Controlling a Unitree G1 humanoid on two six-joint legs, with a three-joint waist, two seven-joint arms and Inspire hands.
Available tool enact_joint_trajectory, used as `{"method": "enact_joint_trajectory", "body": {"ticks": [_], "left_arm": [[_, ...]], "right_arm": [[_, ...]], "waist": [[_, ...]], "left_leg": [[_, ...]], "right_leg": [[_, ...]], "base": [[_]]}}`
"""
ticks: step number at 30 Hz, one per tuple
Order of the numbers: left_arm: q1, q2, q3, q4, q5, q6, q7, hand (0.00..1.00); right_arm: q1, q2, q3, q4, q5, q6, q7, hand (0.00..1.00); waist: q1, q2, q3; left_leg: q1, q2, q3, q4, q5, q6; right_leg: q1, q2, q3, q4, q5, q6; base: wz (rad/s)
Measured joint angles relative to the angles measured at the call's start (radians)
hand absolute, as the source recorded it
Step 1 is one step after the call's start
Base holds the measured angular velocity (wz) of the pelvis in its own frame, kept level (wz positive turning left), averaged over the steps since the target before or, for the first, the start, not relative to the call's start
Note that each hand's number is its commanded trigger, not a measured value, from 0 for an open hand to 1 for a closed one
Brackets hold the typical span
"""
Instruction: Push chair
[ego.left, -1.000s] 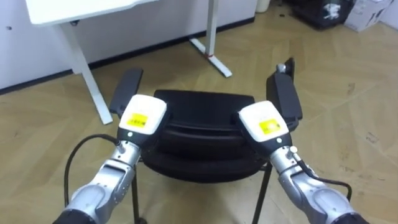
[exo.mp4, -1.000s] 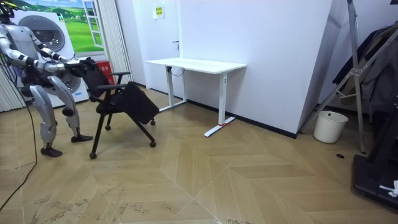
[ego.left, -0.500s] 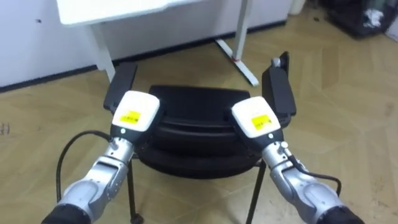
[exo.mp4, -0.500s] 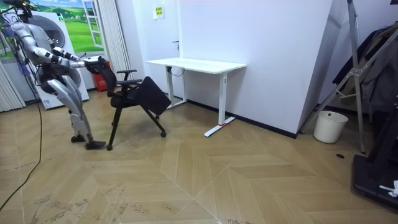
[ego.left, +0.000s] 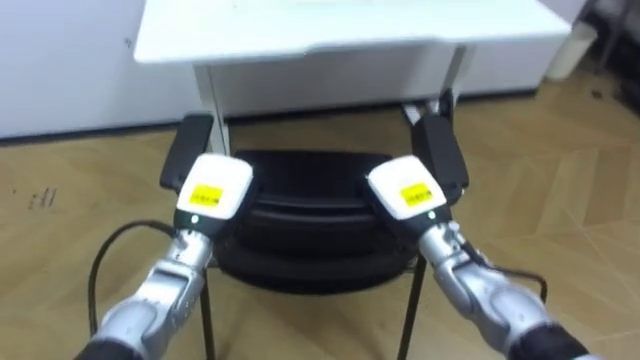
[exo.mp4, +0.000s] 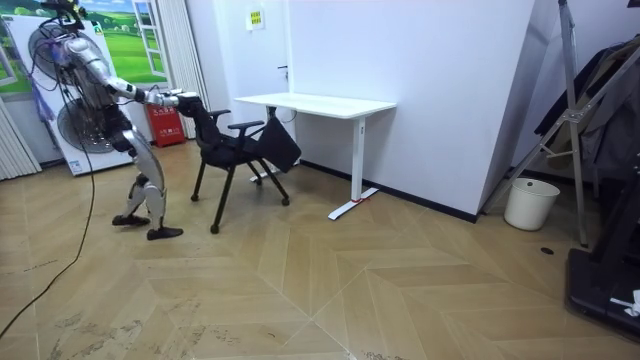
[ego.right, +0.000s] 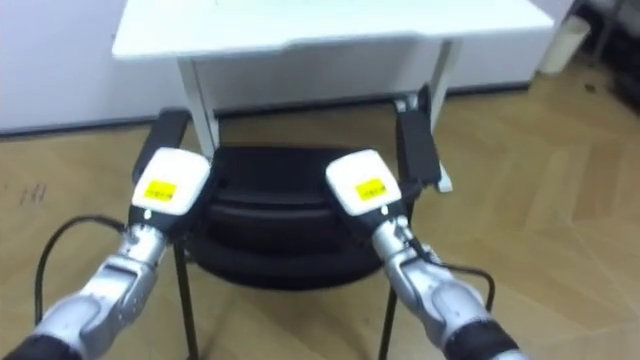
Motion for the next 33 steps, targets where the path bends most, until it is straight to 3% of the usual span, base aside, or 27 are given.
{"method": "enact_joint_trajectory", "body": {"ticks": [1,3,5,7,9,10,11,12,13,15,16,18,19,20,21,22,23,25,27,30,33], "left_arm": [[0.002,-0.005,0.002,0.005,0.000,0.000,0.001,1.00],[0.002,-0.010,0.002,0.010,-0.001,0.003,0.002,1.00],[0.003,-0.014,0.000,0.007,0.000,0.005,0.008,1.00],[0.005,-0.022,-0.002,0.001,0.007,0.010,0.012,1.00],[0.012,-0.023,-0.002,-0.006,0.013,0.010,0.017,1.00],[0.017,-0.018,-0.002,-0.024,0.015,0.009,0.021,1.00],[0.021,-0.014,-0.002,-0.037,0.015,0.009,0.020,1.00],[0.034,-0.006,-0.001,-0.062,0.017,0.009,0.020,1.00],[0.037,-0.005,-0.001,-0.078,0.018,0.009,0.019,1.00],[0.032,-0.004,0.002,-0.086,0.017,0.014,0.019,1.00],[0.025,-0.001,0.004,-0.083,0.017,0.015,0.019,1.00],[0.010,-0.009,0.005,-0.073,0.017,0.016,0.012,1.00],[0.008,-0.011,0.011,-0.075,0.017,0.016,0.006,1.00],[0.007,-0.012,0.012,-0.076,0.017,0.016,0.004,1.00],[0.007,-0.013,0.011,-0.075,0.016,0.017,0.002,1.00],[0.007,-0.019,0.010,-0.073,0.016,0.018,-0.005,1.00],[0.008,-0.020,0.010,-0.069,0.016,0.016,-0.006,1.00],[0.002,-0.019,-0.002,-0.047,0.012,0.014,-0.012,1.00],[-0.009,-0.015,-0.010,-0.038,0.012,0.012,-0.018,1.00],[-0.020,-0.014,-0.010,-0.031,0.013,0.003,-0.021,1.00],[-0.021,-0.007,-0.010,-0.020,0.012,-0.022,-0.014,1.00]], "right_arm": [[0.000,-0.001,0.000,0.002,0.000,-0.003,-0.001,1.00],[0.000,-0.007,0.000,0.004,0.000,-0.004,-0.002,1.00],[-0.001,-0.012,-0.002,0.003,0.002,-0.007,-0.002,1.00],[0.002,-0.015,-0.008,0.001,0.001,-0.013,-0.003,1.00],[0.015,-0.020,-0.010,-0.012,-0.003,-0.012,-0.013,1.00],[0.023,-0.029,-0.011,-0.033,-0.009,-0.011,-0.021,1.00],[0.029,-0.031,-0.012,-0.043,-0.010,-0.009,-0.025,1.00],[0.043,-0.031,-0.015,-0.062,-0.016,-0.003,-0.031,1.00],[0.059,-0.036,-0.019,-0.083,-0.023,0.005,-0.042,1.00],[0.056,-0.038,-0.018,-0.092,-0.023,0.014,-0.051,1.00],[0.053,-0.036,-0.017,-0.094,-0.023,0.024,-0.054,1.00],[0.050,-0.043,-0.017,-0.098,-0.022,0.033,-0.059,1.00],[0.044,-0.043,-0.017,-0.097,-0.022,0.035,-0.058,1.00],[0.041,-0.043,-0.014,-0.096,-0.020,0.042,-0.058,1.00],[0.042,-0.043,-0.012,-0.096,-0.019,0.044,-0.058,1.00],[0.047,-0.043,-0.011,-0.096,-0.018,0.048,-0.057,1.00],[0.049,-0.045,-0.010,-0.094,-0.017,0.048,-0.057,1.00],[0.055,-0.033,-0.005,-0.067,-0.014,0.051,-0.062,1.00],[0.065,-0.023,-0.006,-0.060,-0.004,0.060,-0.069,1.00],[0.080,-0.023,-0.002,-0.080,0.000,0.081,-0.073,1.00],[0.099,-0.021,0.008,-0.101,-0.001,0.103,-0.081,1.00]], "waist": [[0.001,-0.005,0.0013],[0.002,-0.015,0.0016],[0.015,-0.027,0.0086],[0.023,-0.039,0.0142],[0.024,-0.039,0.0127],[0.027,-0.037,0.0112],[0.031,-0.037,0.0105],[0.036,-0.037,0.0039],[0.027,-0.042,-0.0089],[0.024,-0.055,-0.0131],[0.024,-0.065,-0.0078],[0.023,-0.072,-0.0074],[0.025,-0.072,-0.0072],[0.024,-0.073,-0.0041],[0.022,-0.074,-0.0038],[0.020,-0.069,0.0007],[0.020,-0.068,0.0015],[0.002,-0.046,0.0078],[-0.014,-0.039,0.0091],[-0.011,-0.014,0.0093],[-0.014,-0.006,0.0120]], "left_leg": [[-0.030,-0.001,0.000,0.062,0.043,0.004],[-0.092,-0.018,0.018,0.093,0.026,0.025],[-0.160,-0.048,0.041,0.060,0.015,0.042],[-0.251,-0.096,0.066,-0.082,0.018,0.042],[-0.293,-0.114,0.089,-0.266,0.049,0.037],[-0.304,-0.126,0.099,-0.403,0.102,0.047],[-0.306,-0.129,0.102,-0.450,0.147,0.058],[-0.287,-0.137,0.110,-0.503,0.235,0.074],[-0.262,-0.159,0.114,-0.537,0.282,0.103],[-0.243,-0.178,0.138,-0.536,0.303,0.129],[-0.230,-0.200,0.145,-0.528,0.290,0.136],[-0.213,-0.219,0.167,-0.523,0.262,0.148],[-0.203,-0.228,0.182,-0.514,0.237,0.152],[-0.188,-0.233,0.193,-0.503,0.209,0.156],[-0.178,-0.233,0.194,-0.500,0.195,0.160],[-0.157,-0.236,0.203,-0.489,0.170,0.166],[-0.145,-0.236,0.209,-0.486,0.157,0.169],[-0.093,-0.233,0.189,-0.471,0.112,0.175],[-0.071,-0.225,0.166,-0.465,0.087,0.178],[-0.050,-0.200,0.163,-0.464,0.060,0.174],[-0.019,-0.188,0.145,-0.470,0.037,0.162]], "right_leg": [[0.020,-0.004,0.004,-0.002,-0.014,-0.005],[0.037,-0.018,0.007,0.000,-0.037,-0.005],[0.058,-0.027,0.023,-0.002,-0.057,0.000],[0.089,-0.037,0.043,-0.012,-0.083,0.011],[0.117,-0.038,0.049,-0.037,-0.095,0.022],[0.128,-0.039,0.054,-0.038,-0.108,0.028],[0.136,-0.043,0.054,-0.039,-0.115,0.030],[0.153,-0.049,0.071,-0.048,-0.126,0.043],[0.165,-0.061,0.078,-0.060,-0.135,0.061],[0.183,-0.081,0.086,-0.077,-0.146,0.082],[0.211,-0.100,0.088,-0.098,-0.150,0.096],[0.229,-0.128,0.088,-0.102,-0.151,0.111],[0.227,-0.145,0.079,-0.070,-0.148,0.127],[0.213,-0.165,0.062,-0.008,-0.150,0.143],[0.202,-0.178,0.051,0.041,-0.149,0.146],[0.171,-0.207,0.047,0.162,-0.130,0.171],[0.151,-0.219,0.046,0.219,-0.114,0.176],[0.111,-0.251,0.009,0.393,0.009,0.164],[0.073,-0.262,0.004,0.481,0.066,0.157],[-0.063,-0.257,0.010,0.587,0.020,0.158],[-0.173,-0.233,0.051,0.519,-0.007,0.159]], "base": [[0.06],[0.01],[-0.19],[-0.24],[-0.19],[-0.23],[-0.40],[-0.26],[-0.17],[-0.15],[-0.15],[-0.18],[-0.40],[-0.31],[-0.20],[-0.11],[-0.13],[0.02],[0.17],[0.00],[0.13]]}}
